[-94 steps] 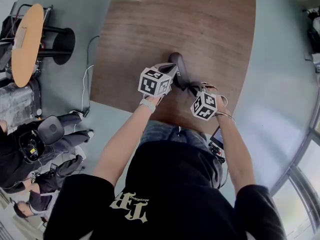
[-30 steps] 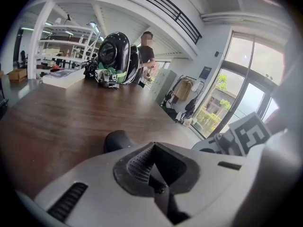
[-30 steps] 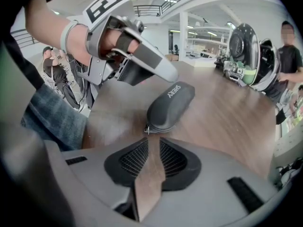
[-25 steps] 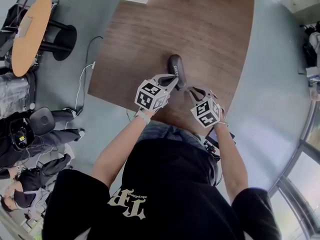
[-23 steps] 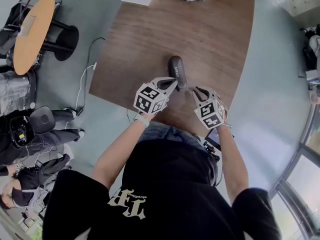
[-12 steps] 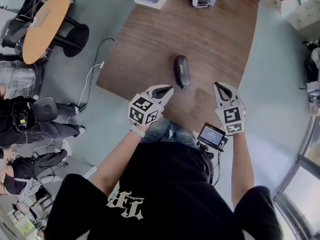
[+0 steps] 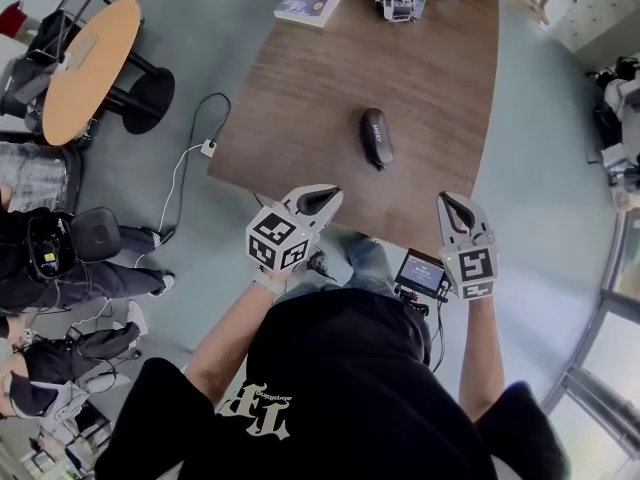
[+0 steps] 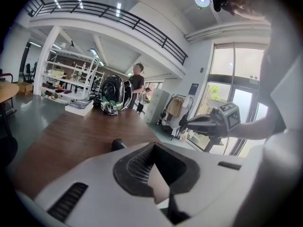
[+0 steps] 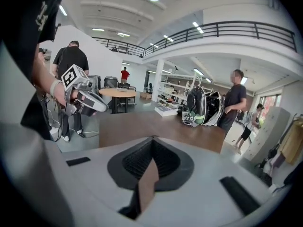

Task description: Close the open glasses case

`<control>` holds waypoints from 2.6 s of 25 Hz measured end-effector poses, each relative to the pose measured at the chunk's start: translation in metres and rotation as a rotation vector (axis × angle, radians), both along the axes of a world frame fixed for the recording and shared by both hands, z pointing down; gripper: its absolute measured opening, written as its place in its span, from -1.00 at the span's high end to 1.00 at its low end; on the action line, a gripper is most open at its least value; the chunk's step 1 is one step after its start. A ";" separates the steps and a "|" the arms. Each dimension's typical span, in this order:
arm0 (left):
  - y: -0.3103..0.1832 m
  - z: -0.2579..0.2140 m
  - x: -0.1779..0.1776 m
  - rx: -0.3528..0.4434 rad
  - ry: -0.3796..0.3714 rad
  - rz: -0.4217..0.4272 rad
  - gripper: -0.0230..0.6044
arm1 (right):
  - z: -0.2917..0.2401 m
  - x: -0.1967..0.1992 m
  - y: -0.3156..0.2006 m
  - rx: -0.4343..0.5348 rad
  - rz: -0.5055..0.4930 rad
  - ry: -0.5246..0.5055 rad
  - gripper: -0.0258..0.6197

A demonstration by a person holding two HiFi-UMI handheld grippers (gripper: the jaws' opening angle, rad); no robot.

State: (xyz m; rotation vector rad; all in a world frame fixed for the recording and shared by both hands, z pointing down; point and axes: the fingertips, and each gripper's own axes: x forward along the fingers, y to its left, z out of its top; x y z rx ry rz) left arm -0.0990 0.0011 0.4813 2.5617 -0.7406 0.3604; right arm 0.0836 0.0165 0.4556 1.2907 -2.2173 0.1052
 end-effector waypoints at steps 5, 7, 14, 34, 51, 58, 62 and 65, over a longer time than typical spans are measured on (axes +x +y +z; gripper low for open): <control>0.043 -0.013 -0.036 0.022 0.033 0.030 0.91 | -0.012 -0.041 0.051 -0.002 0.052 -0.021 0.96; 0.058 -0.015 -0.048 0.027 0.040 0.047 0.91 | -0.017 -0.055 0.070 0.002 0.071 -0.029 0.96; 0.088 -0.025 -0.070 0.018 0.108 0.068 0.91 | -0.030 -0.077 0.126 0.023 0.151 -0.027 0.96; 0.153 -0.059 0.010 0.082 0.152 0.159 0.91 | -0.055 0.003 0.198 0.045 0.220 -0.092 0.96; 0.188 -0.062 0.096 0.089 0.114 0.153 0.91 | -0.049 0.091 0.223 0.044 0.198 -0.154 0.96; 0.189 -0.066 0.106 0.096 0.112 0.148 0.91 | -0.047 0.100 0.224 0.040 0.200 -0.162 0.96; 0.191 -0.068 0.109 0.099 0.113 0.152 0.91 | -0.047 0.101 0.223 0.043 0.196 -0.158 0.96; 0.191 -0.069 0.111 0.102 0.113 0.157 0.91 | -0.048 0.103 0.222 0.042 0.195 -0.158 0.96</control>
